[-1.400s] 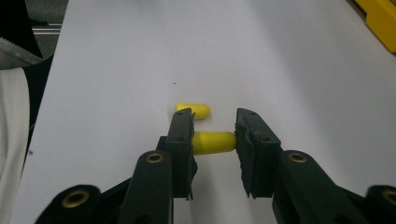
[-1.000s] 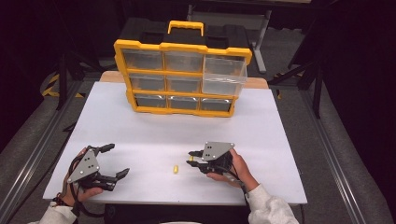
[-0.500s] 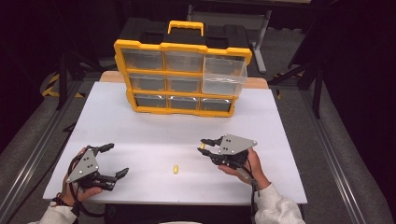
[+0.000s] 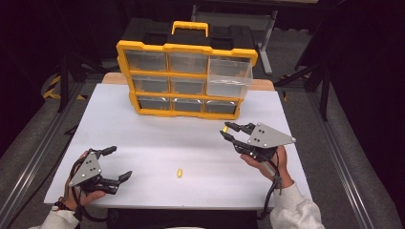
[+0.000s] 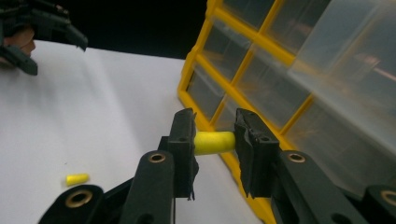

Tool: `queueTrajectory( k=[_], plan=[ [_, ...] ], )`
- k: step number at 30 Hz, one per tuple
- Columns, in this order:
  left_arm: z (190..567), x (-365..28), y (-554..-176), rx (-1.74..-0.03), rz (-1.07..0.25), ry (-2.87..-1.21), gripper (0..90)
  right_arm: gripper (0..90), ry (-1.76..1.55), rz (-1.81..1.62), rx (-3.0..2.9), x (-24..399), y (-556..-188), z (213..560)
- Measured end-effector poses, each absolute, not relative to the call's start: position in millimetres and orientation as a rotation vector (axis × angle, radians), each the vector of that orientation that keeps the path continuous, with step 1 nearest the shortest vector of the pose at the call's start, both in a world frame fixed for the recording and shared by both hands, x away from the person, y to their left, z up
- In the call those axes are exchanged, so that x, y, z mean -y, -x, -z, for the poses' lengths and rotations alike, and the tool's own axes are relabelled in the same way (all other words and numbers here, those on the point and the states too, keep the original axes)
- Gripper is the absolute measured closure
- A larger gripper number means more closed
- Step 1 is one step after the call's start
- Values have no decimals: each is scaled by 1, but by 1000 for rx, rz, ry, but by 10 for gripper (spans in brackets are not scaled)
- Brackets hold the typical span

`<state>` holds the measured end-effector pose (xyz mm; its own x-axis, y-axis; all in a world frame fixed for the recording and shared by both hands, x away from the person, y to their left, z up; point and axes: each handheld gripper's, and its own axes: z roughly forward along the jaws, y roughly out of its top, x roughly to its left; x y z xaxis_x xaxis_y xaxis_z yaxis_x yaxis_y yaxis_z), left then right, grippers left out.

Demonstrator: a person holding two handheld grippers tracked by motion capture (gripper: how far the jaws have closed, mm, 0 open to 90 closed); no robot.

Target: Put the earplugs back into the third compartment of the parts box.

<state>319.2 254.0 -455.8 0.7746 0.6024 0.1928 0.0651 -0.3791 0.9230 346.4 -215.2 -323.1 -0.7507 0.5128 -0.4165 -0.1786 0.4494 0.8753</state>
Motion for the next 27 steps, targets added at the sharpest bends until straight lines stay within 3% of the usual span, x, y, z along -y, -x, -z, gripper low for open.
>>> queueTrajectory(
  k=[10, 27],
  plan=[
    [456, -254, -319, -511, -624, -1891, 64, 698, -257, -1318, -1860, 221, -343, 279],
    [456, -254, -319, -508, -622, -1895, 64, 696, -308, -1261, -1743, 228, -366, 236]
  ],
)
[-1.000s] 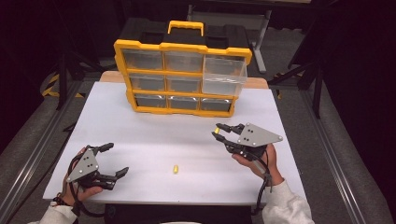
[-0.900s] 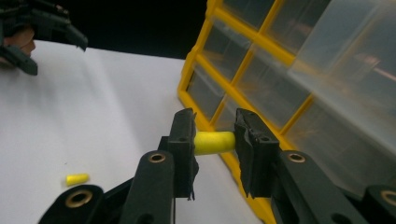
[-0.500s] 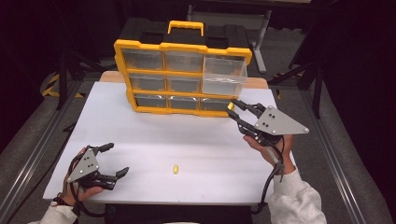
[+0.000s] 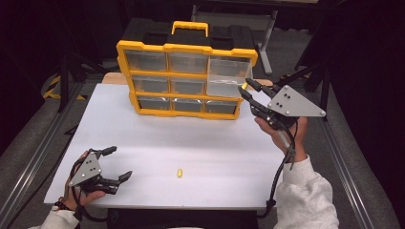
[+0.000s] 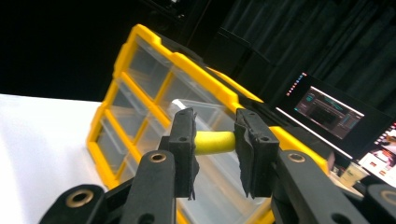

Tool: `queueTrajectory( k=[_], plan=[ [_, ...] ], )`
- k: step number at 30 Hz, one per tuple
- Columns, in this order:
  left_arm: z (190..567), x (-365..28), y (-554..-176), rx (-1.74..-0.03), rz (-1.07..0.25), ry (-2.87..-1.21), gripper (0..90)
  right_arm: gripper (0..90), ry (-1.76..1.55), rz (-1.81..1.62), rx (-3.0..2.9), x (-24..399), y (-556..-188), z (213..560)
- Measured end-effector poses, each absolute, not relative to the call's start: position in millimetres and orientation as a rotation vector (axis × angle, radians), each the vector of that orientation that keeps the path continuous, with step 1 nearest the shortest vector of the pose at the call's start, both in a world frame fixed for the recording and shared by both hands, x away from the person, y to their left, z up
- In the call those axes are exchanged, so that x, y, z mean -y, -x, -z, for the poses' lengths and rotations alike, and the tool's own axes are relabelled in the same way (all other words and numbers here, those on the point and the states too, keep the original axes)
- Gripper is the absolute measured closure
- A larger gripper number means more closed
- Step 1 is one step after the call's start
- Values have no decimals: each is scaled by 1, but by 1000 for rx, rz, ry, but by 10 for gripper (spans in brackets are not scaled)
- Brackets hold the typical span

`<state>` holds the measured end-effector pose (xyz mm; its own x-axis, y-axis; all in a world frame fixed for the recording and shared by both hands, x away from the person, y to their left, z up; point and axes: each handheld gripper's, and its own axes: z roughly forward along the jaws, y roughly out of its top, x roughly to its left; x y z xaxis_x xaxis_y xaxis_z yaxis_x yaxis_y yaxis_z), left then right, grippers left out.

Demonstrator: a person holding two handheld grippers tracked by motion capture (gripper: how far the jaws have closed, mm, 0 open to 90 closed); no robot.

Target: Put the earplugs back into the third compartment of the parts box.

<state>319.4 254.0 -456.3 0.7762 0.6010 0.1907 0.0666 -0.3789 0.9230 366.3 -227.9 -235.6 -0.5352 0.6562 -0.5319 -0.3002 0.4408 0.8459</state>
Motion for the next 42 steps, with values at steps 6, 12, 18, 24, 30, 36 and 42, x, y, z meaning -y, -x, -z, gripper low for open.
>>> queueTrajectory(
  k=[6, 12, 18, 24, 30, 36, 42],
  plan=[
    [456, -254, -319, -508, -621, -1897, 65, 695, -356, -1262, -1748, 227, -385, 226],
    [457, -254, -320, -508, -619, -1899, 64, 693, -400, -1252, -1752, 221, -403, 219],
    [457, -254, -319, -506, -621, -1896, 65, 689, -461, -1234, -1764, 218, -421, 220],
    [457, -253, -320, -504, -614, -1900, 69, 683, -529, -1250, -1764, 219, -437, 224],
    [457, -254, -319, -501, -620, -1897, 72, 680, -580, -1265, -1764, 224, -446, 227],
    [457, -254, -320, -501, -618, -1893, 72, 670, -592, -1247, -1772, 224, -449, 228],
    [457, -255, -320, -503, -617, -1895, 72, 645, -585, -1226, -1772, 220, -448, 228]
  ],
)
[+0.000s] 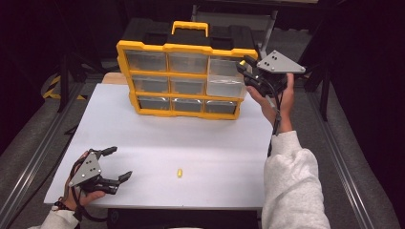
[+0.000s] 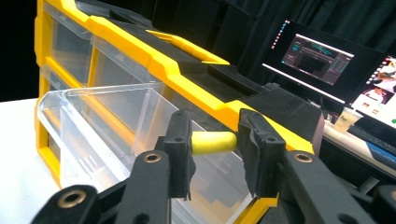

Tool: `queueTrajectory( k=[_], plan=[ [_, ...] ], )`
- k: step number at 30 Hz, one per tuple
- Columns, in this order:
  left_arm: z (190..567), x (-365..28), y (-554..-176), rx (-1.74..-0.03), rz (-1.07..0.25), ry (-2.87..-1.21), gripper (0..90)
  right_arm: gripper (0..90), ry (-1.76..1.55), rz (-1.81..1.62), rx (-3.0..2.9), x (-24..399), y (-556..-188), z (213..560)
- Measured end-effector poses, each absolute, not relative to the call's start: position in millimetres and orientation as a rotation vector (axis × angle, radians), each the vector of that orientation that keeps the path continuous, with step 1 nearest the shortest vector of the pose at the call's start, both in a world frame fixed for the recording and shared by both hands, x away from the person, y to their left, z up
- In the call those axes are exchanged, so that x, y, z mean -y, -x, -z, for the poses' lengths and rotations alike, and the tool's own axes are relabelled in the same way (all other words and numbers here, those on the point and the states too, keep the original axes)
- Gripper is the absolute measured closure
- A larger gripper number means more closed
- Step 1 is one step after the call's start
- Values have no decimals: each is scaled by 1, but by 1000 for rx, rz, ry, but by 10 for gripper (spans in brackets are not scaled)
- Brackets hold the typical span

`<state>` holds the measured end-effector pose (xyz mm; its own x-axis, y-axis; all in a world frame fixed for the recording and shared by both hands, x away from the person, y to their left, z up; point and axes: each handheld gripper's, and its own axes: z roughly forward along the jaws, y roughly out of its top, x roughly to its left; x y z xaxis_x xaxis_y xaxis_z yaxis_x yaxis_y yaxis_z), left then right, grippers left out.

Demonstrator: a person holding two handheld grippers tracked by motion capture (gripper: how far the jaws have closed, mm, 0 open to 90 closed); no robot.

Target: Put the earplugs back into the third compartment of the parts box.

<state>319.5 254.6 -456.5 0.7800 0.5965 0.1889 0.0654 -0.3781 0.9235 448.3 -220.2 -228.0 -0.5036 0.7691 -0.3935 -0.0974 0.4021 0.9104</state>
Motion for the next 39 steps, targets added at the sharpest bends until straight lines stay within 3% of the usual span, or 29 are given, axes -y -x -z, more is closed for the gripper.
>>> queueTrajectory(
  k=[8, 20, 39],
  plan=[
    [457, -254, -320, -502, -615, -1898, 74, 600, -573, -1221, -1770, 217, -445, 227],
    [457, -254, -319, -502, -620, -1897, 74, 418, -521, -1278, -1709, 213, -411, 225],
    [457, -254, -320, -505, -618, -1900, 74, 254, -400, -1367, -1706, 212, -358, 259]
  ],
)
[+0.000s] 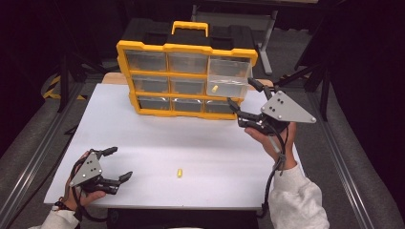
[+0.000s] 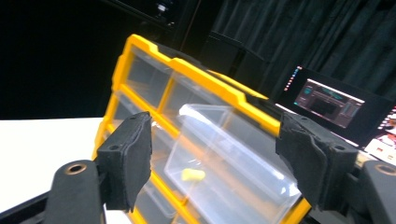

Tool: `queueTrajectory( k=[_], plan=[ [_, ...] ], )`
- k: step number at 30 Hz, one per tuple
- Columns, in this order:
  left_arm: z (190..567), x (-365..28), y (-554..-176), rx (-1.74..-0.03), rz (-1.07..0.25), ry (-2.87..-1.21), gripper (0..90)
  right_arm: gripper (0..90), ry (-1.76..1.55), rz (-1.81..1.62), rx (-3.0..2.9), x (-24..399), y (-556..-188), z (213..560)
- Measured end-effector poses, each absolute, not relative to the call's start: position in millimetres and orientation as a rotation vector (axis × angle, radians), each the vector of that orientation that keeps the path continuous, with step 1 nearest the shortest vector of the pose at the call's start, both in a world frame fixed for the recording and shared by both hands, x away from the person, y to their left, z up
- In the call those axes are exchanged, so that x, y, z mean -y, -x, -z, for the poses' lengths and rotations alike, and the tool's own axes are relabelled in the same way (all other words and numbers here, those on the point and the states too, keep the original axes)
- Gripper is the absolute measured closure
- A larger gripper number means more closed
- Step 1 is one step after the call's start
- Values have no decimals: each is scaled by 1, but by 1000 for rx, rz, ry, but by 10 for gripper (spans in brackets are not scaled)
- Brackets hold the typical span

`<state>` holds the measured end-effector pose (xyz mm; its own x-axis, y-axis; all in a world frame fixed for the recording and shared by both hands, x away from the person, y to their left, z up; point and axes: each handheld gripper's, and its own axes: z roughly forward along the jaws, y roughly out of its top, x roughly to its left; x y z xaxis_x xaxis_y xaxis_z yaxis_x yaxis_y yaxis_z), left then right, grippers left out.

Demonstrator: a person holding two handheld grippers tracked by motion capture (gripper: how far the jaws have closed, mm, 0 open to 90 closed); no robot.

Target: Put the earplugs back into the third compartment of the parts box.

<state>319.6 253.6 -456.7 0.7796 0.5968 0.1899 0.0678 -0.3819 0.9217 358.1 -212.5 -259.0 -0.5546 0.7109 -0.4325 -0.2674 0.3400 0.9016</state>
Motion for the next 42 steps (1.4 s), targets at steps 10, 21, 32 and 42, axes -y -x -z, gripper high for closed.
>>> queueTrajectory(
  k=[10, 21, 32, 42],
  plan=[
    [457, -253, -320, -505, -619, -1904, 73, 200, -421, -1417, -1744, 211, -347, 294],
    [457, -252, -319, -498, -623, -1911, 73, 178, -426, -1398, -1844, 192, -347, 336],
    [457, -251, -319, -487, -625, -1917, 71, 159, -472, -1380, -2079, 171, -362, 385],
    [457, -250, -319, -482, -624, -1918, 71, 146, -482, -1350, -2304, 145, -373, 418]
  ],
)
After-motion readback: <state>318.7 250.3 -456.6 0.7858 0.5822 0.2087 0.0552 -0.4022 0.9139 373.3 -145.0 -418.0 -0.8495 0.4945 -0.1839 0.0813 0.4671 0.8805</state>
